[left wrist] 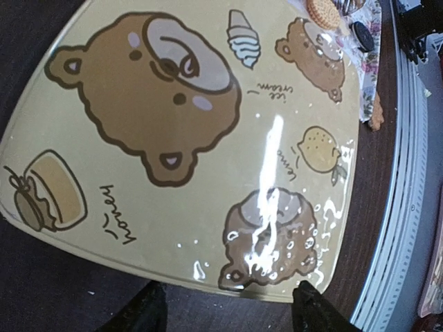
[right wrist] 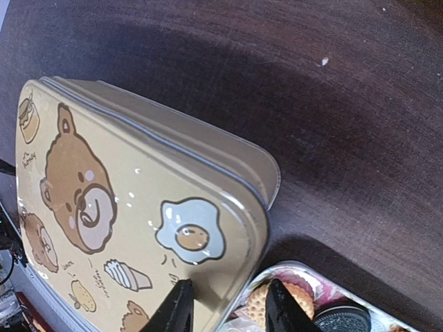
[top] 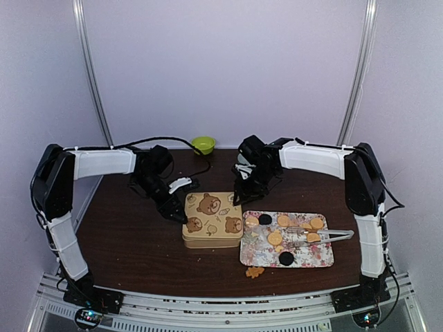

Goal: Pack the cookies
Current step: Rotate the box lid on the packing box.

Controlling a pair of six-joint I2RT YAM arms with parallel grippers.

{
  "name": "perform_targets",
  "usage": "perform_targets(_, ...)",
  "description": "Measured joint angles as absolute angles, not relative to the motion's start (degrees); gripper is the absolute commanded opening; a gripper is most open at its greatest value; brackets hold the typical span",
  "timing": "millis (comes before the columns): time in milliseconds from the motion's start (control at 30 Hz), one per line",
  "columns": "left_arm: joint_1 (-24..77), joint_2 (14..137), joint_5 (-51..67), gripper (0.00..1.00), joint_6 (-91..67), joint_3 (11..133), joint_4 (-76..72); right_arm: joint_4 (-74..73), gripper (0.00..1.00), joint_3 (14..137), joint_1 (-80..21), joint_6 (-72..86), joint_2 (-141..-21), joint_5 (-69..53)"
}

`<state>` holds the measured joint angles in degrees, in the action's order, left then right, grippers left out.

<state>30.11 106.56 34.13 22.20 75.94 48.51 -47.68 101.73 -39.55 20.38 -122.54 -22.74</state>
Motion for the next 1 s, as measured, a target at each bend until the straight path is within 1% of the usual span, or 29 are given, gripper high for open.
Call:
perform_targets(67,30.11,106.15,34.74,0.74,22.44,76.88,49.25,-47.79,0.36,101.73,-38.92,20.08,-122.54,-22.61)
perform_targets(133,30.11,105.12,35.11,0.75,22.7,77.34,49.93,-47.79,0.36,101.73,-38.44,19.79,-122.58,-22.61)
perform_targets(200,30.11,104.27,35.16,0.74,22.9,77.38,50.46,-47.81,0.35,101.73,-38.17,19.68,-122.61,-22.63)
perform_targets(333,30.11,103.94,33.87,0.68,22.98,77.36,51.07,-47.68,0.35,101.73,-38.09,19.77,-122.61,-22.7)
perform_targets(433,30.11,103.98,32.08,0.66,22.35,77.36,50.81,-47.24,0.34,101.73,-38.11,19.9,-122.65,-23.14)
perform_targets(1000,29.93,104.64,29.15,0.67,21.04,76.64,48.84,-46.92,0.32,107.02,-38.74,21.5,-126.04,-24.82)
